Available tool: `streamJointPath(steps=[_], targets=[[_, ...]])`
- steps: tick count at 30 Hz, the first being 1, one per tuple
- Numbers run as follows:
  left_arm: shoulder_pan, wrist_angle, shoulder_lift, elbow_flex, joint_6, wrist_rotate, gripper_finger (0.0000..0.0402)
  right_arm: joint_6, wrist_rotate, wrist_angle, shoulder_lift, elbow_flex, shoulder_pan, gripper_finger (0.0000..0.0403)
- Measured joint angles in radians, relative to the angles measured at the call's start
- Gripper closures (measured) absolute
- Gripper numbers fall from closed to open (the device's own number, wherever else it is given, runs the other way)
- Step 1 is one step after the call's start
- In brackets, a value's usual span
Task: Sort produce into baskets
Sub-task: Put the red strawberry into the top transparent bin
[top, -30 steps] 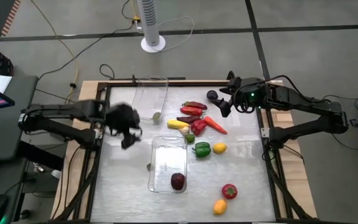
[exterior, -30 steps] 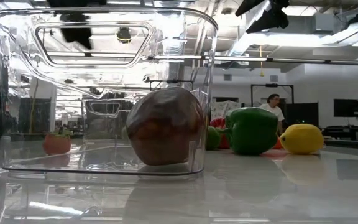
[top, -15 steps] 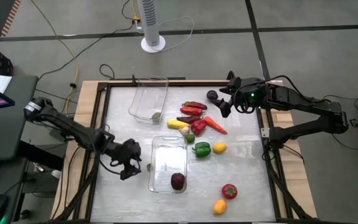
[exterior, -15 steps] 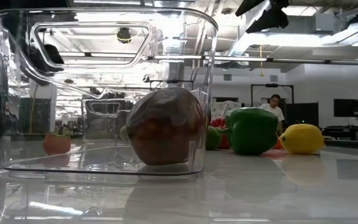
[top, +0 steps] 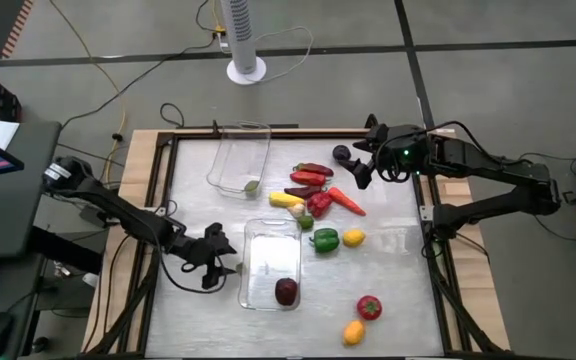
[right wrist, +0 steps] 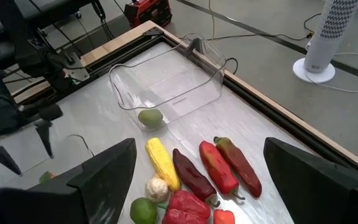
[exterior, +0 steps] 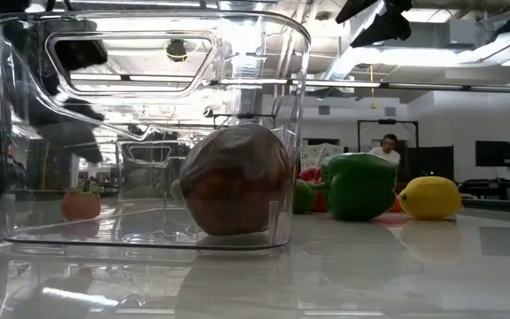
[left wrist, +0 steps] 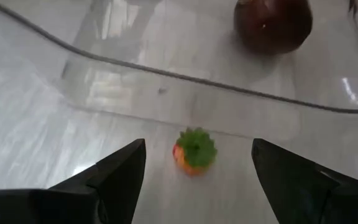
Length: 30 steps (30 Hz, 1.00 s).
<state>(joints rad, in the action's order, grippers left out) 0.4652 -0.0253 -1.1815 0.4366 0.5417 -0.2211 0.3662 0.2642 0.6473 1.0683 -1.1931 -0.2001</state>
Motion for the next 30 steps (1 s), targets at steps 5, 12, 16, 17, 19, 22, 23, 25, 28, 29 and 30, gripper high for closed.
streamJointPath(steps=[5, 12, 16, 17, 19, 22, 23, 25, 28, 29, 30], targets=[[0.0, 0.116, -0.129, 0.003, -0.014, 0.003, 0.0095, 0.007, 0.0, 0.007, 0.0, 0.0, 0.003, 0.0024], [0.0, 0.165, -0.255, 0.01, -0.005, 0.077, 0.0085, 0.011, -0.001, 0.011, 0.0, 0.0, 0.003, 0.0024], [0.0, 0.181, -0.275, 0.014, 0.039, 0.069, 0.0105, 0.011, -0.001, 0.011, 0.0, 0.0, 0.003, 0.0024], [0.0, 0.179, -0.274, 0.014, 0.045, 0.064, 0.0115, 0.011, -0.001, 0.011, 0.0, 0.0, 0.003, 0.0024], [0.0, 0.172, -0.262, 0.014, 0.055, 0.058, 0.0137, 0.011, -0.001, 0.011, 0.0, 0.0, 0.003, 0.0024], [0.0, 0.172, -0.244, 0.013, 0.057, 0.06, 0.0177, 0.011, -0.001, 0.011, 0.0, 0.0, 0.003, 0.0024], [0.0, 0.171, -0.237, 0.013, 0.057, 0.066, 0.0193, 0.011, -0.001, 0.011, 0.0, 0.0, 0.003, 0.0024], [0.0, 0.144, -0.217, 0.013, 0.082, 0.086, 0.0224, 0.011, -0.001, 0.011, 0.0, 0.0, 0.003, 0.0024], [-0.012, 0.08, -0.158, 0.013, 0.125, 0.118, 0.0273, 0.011, -0.001, 0.011, 0.0, 0.0, 0.003, 0.0024], [-0.018, 0.047, -0.126, 0.013, 0.13, 0.132, 0.0289, 0.011, -0.001, 0.011, 0.0, 0.0, 0.003, 0.0024], [-0.026, 0.019, -0.091, 0.013, 0.133, 0.141, 0.0305, 0.011, -0.001, 0.011, 0.0, 0.0, 0.003, 0.0024]])
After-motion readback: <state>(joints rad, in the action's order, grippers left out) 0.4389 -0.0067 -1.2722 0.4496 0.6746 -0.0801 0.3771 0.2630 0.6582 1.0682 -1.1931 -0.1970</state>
